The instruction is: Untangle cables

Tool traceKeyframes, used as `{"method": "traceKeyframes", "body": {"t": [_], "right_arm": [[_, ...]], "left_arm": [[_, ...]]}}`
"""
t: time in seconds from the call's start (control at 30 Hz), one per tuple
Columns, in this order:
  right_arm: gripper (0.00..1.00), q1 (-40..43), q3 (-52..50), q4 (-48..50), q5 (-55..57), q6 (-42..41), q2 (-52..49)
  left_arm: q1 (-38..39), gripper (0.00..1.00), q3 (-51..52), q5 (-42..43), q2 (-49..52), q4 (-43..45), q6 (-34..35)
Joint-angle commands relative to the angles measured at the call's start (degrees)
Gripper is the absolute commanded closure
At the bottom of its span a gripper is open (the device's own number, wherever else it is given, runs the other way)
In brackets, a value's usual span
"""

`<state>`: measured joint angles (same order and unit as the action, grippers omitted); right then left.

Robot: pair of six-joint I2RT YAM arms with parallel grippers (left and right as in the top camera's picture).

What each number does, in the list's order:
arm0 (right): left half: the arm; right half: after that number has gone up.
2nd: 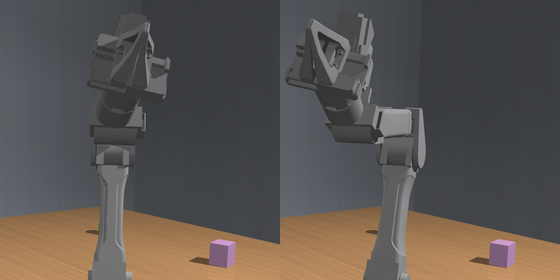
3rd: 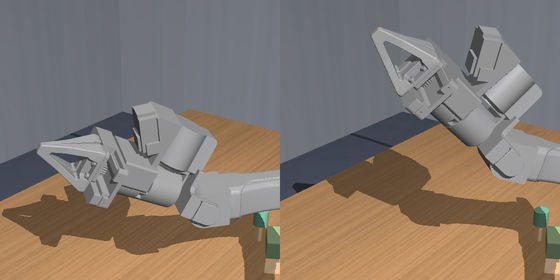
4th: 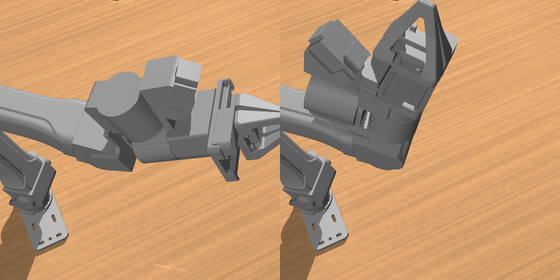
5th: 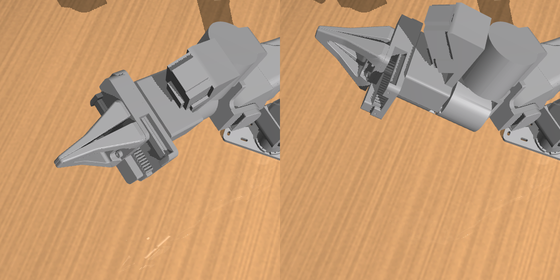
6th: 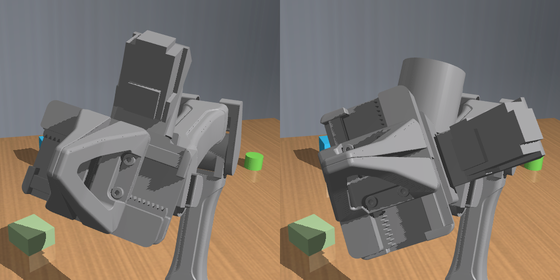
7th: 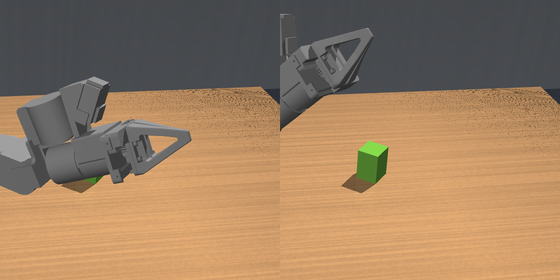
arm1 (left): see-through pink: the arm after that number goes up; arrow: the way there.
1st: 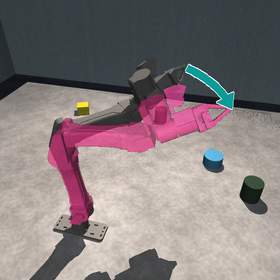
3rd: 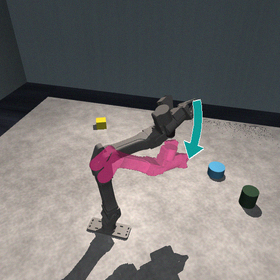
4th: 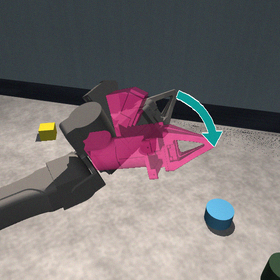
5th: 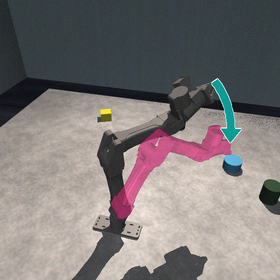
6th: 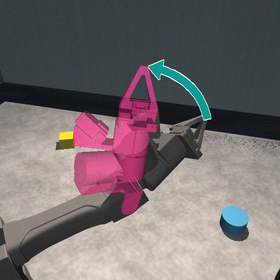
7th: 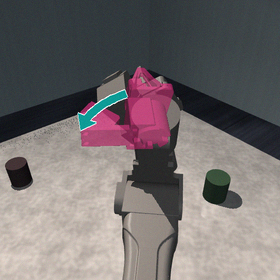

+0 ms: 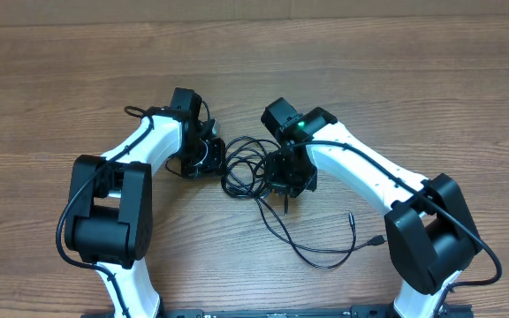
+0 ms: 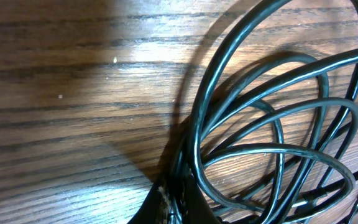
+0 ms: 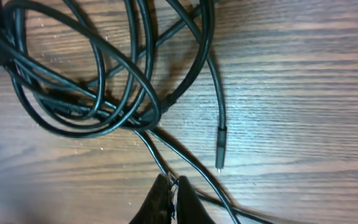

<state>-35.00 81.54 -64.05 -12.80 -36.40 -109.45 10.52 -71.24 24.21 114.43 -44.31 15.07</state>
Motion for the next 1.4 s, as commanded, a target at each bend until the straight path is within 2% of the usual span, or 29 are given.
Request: {"method": "traceKeyframes", "body": {"t": [0.0,0.1,0.17,0.2,0.27,0.4,0.53,1.03,1.23,1.3,1.37], "right_arm": [[0.96,0.24,3.06,-1.36,1.38,5.51,1.95],[0.96,0.85,4.07,-2.03,0.37,6.67,1.95],[0.89,1.01,4.04,-1.90,-1.14,6.45,1.92],[0.81,1.01,4.02,-1.88,-1.20,6.45,1.92],[0.74,0.68,3.93,-1.84,-0.76,6.23,1.92],[0.71,-0.66,3.91,-0.90,0.87,4.83,1.90],[0.71,-2.10,3.54,1.60,7.06,1.25,1.86],[0.72,-3.56,-7.65,18.36,10.19,1.18,1.86],[0.73,-3.56,-13.42,25.70,10.16,-3.15,1.84],[0.79,-3.56,-14.40,26.95,10.16,-4.37,1.84],[0.96,-3.56,-14.38,26.95,9.88,-4.31,1.86]], "left_arm": [[0.39,0.96,1.33,-6.78,1.81,-0.24,0.85],[0.39,0.96,1.33,-6.78,1.81,-0.24,0.85],[0.39,0.95,1.33,-6.78,1.81,-0.24,0.85],[0.39,0.94,1.33,-6.78,1.81,-0.24,0.85],[0.39,0.93,1.33,-6.78,1.81,-0.24,0.83],[0.39,0.91,1.33,-6.78,1.81,-0.24,0.85],[0.39,0.90,1.33,-6.78,1.81,-0.24,0.83],[0.39,0.87,1.33,-6.78,1.81,-0.26,0.83],[0.39,0.83,1.33,-6.78,1.81,-0.28,0.83],[0.39,0.78,1.33,-6.78,1.81,-0.28,0.83],[0.39,0.75,1.33,-6.78,1.81,-0.28,0.83]]}}
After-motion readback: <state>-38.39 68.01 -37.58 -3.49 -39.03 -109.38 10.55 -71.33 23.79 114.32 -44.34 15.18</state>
